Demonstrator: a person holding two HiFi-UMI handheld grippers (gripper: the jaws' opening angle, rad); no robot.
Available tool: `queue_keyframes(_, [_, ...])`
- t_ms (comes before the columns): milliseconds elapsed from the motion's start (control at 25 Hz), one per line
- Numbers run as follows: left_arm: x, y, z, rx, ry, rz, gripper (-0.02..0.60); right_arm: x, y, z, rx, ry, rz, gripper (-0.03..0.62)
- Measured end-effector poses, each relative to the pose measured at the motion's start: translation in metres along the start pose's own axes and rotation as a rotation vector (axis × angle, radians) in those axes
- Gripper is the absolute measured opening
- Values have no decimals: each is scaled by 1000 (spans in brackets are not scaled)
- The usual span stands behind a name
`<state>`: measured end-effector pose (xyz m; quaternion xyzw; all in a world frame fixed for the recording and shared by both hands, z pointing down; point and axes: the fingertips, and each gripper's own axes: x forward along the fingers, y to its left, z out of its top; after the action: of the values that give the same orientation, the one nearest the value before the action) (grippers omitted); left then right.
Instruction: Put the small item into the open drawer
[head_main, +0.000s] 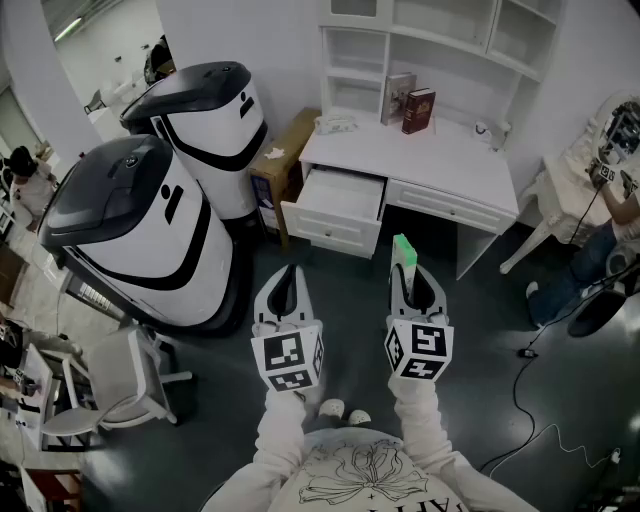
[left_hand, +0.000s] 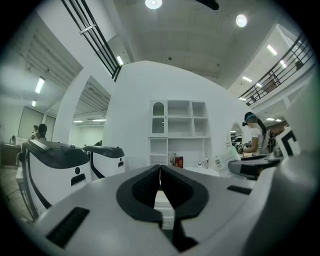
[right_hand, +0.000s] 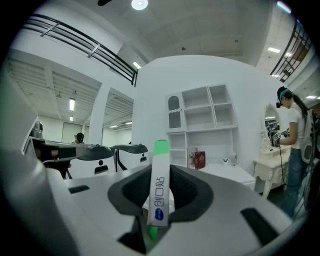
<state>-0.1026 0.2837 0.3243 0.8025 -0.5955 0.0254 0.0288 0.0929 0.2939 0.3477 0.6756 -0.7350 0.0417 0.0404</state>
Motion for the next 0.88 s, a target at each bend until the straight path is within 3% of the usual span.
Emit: queue_keyframes(880, [31, 34, -16, 7, 22, -45, 8, 30, 24, -16, 22, 15, -43, 95])
